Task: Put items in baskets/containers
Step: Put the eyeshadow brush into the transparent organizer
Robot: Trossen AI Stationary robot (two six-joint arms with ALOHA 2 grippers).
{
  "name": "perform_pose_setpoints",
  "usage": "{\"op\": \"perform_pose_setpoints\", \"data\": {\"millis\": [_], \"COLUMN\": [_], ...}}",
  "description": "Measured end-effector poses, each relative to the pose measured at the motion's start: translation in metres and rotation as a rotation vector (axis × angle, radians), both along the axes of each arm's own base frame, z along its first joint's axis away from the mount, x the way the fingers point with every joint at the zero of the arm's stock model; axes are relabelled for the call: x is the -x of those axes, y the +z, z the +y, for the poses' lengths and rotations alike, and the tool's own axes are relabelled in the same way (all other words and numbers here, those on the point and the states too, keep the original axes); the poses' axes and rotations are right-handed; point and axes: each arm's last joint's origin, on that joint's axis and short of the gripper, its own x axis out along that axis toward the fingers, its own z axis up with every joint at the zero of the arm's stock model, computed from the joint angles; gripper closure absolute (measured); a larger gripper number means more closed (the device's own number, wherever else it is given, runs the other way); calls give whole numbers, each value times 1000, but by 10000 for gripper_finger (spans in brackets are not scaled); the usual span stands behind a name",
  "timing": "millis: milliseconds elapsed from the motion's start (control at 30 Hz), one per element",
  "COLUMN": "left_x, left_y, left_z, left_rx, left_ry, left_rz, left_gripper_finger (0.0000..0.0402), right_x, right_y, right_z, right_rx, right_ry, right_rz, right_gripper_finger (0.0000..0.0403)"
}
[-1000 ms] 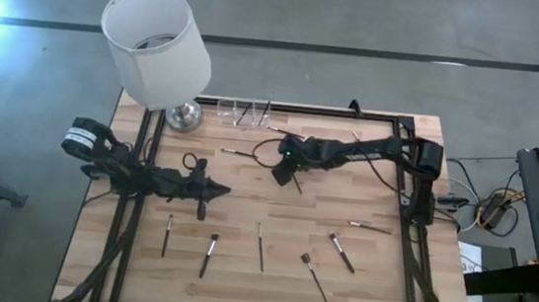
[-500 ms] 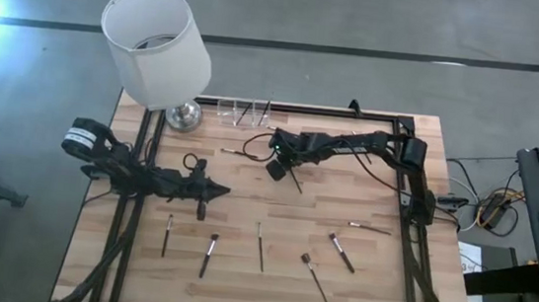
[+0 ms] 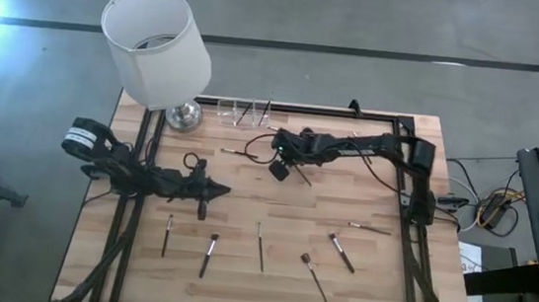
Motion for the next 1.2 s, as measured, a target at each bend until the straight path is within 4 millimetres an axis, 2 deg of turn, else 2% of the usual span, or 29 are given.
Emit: {"op": "perform_pose_setpoints", "data": {"millis": [133,300,567,700,867,1133,1200], "left_x": [-4,-13,-50,-60,-64,-64,-64], "left_y": [2,8,23,35,40,40,39], "left_z": [0,-3,-11,-16,-17,-18,-21], "left_rx": [14,52,32,4,-4,7,-9], "left_ry": [0,-38,-43,-64,-58,-70,-161], "left_rz": [-15,-42,-13,-55,-72,-70,-61], "left_gripper_finger": [402,401,401,401,401,401,401], "right_x": [13,32,52,55,56,55,55], "right_y": [10,31,52,52,50,49,47], "right_z": [18,47,101,125,143,147,147], "right_rx": [39,83,111,115,115,131,128], "right_ry": [42,102,258,344,395,406,409], "right_rz": [-135,-414,-812,-888,-892,-880,-854], "right_gripper_finger": [394,395,394,394,394,394,394]}}
